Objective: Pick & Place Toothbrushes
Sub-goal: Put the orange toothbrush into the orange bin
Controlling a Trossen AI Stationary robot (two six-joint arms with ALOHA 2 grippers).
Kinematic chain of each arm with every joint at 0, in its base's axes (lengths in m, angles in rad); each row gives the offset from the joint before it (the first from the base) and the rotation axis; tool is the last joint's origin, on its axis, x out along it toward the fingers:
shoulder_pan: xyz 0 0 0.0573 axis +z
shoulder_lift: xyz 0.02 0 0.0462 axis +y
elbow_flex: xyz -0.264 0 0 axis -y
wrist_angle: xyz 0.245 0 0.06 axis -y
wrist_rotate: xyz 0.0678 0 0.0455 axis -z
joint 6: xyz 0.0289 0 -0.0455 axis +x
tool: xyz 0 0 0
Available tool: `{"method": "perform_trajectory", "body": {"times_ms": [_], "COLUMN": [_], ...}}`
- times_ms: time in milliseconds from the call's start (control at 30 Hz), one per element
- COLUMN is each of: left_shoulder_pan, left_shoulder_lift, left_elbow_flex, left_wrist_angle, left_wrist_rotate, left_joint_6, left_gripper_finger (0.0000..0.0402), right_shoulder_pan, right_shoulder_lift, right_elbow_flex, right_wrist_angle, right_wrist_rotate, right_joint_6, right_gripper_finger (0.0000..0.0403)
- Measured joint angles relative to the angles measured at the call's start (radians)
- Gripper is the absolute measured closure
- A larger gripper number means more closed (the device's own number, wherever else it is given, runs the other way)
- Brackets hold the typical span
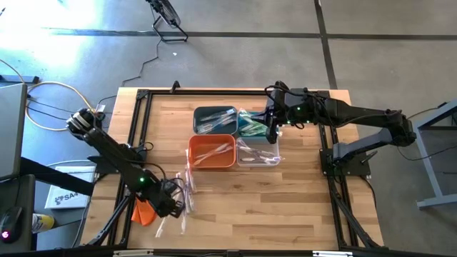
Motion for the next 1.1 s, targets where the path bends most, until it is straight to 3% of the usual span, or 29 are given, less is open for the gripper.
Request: {"method": "perform_trajectory", "body": {"times_ms": [733, 900, 1100], "left_shoulder_pan": [0.014, 0.108, 0.273], "left_shoulder_lift": [-0.332, -0.361, -0.362], "left_elbow_flex": [0.000, 0.000, 0.001], "left_wrist_angle": [-0.020, 0.018, 0.192], "left_wrist_rotate": [-0.598, -0.608, -0.468], "left_joint_6": [0.415, 0.566, 0.868], "left_gripper_finger": [0.0387, 0.0387, 0.0387], "right_shoulder_pan": [0.013, 0.035, 0.067], "right_shoulder_lift": [0.000, 0.000, 0.000], "right_elbow_flex": [0.000, 0.000, 0.000], "right_wrist_angle": [-0.003, -0.002, -0.002], "right_wrist_rotate": [-0.075, -0.074, -0.071], "right_joint_6": [0.045, 0.056, 0.064], "right_gripper_finger": [0.0401, 0.0401, 0.0400]}}
